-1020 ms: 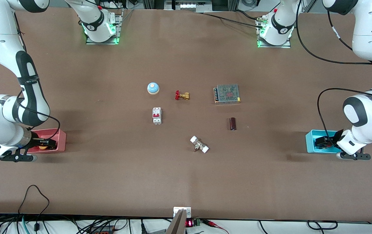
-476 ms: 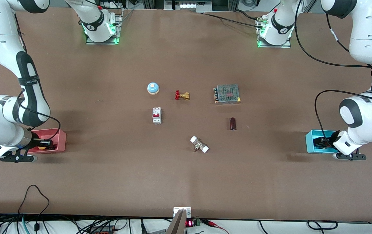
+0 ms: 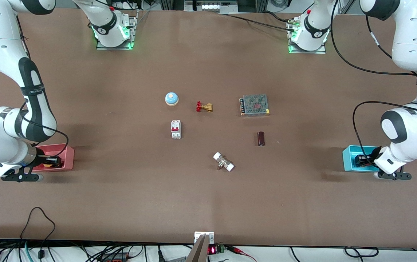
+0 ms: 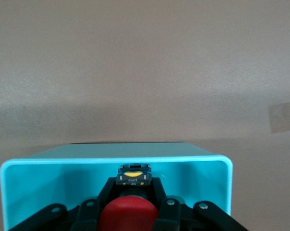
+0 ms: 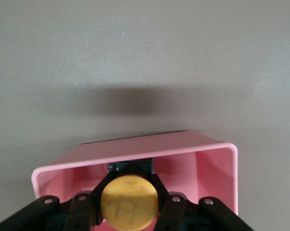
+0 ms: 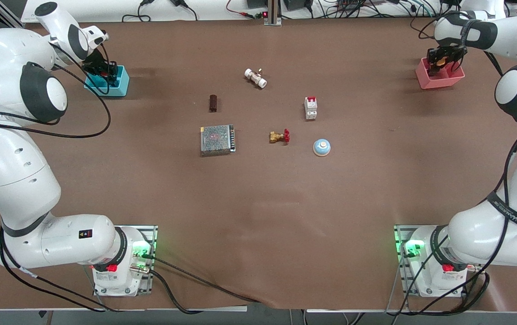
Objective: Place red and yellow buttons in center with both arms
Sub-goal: 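Carry the yellow button with the right gripper while the left gripper carries the red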
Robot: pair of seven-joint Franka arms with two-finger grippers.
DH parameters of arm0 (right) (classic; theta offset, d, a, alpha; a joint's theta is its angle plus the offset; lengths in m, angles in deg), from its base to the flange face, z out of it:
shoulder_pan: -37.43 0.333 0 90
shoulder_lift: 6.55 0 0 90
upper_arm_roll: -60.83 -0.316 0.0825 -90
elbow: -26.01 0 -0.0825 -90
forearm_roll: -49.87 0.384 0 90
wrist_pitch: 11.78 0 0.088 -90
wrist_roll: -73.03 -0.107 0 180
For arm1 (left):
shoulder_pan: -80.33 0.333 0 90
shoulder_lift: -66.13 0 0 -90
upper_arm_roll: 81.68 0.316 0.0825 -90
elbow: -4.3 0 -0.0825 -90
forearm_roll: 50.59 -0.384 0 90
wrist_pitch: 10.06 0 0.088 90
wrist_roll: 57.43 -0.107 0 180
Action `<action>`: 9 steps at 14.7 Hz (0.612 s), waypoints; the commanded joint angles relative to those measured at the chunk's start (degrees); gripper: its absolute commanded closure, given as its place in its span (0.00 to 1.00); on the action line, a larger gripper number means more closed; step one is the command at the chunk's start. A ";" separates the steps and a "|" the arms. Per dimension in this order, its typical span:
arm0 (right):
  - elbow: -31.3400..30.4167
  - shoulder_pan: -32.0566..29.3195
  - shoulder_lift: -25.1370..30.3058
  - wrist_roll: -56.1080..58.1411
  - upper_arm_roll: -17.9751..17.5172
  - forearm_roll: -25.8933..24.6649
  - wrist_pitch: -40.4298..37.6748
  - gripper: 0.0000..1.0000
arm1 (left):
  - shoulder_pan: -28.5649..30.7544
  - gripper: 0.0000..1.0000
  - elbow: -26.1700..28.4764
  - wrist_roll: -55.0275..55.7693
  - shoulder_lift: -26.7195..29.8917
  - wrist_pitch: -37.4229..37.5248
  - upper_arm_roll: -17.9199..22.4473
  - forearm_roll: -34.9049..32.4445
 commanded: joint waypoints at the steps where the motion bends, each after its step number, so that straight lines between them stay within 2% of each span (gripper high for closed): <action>1: 0.42 -0.43 4.17 1.58 -0.69 -0.83 -6.00 0.67 | 0.25 0.99 -5.29 -1.43 1.96 9.47 0.42 0.74; 3: 0.42 -0.43 7.42 2.63 -0.60 -1.09 -9.69 0.67 | 0.34 0.99 -11.34 -1.43 2.14 17.65 0.59 0.74; 5: 0.51 -0.43 9.80 2.90 -0.60 -1.09 -12.51 0.67 | 0.17 0.99 -14.35 -0.65 2.75 22.24 0.42 0.83; 7: 0.51 0.09 11.65 2.46 -0.95 -0.48 -14.80 0.66 | -0.71 0.99 -13.49 2.76 4.94 22.43 -0.02 0.74; 9: 0.42 2.46 12.18 1.76 -2.70 0.75 -16.30 0.66 | -5.78 0.99 -8.42 9.51 8.62 19.73 0.16 0.74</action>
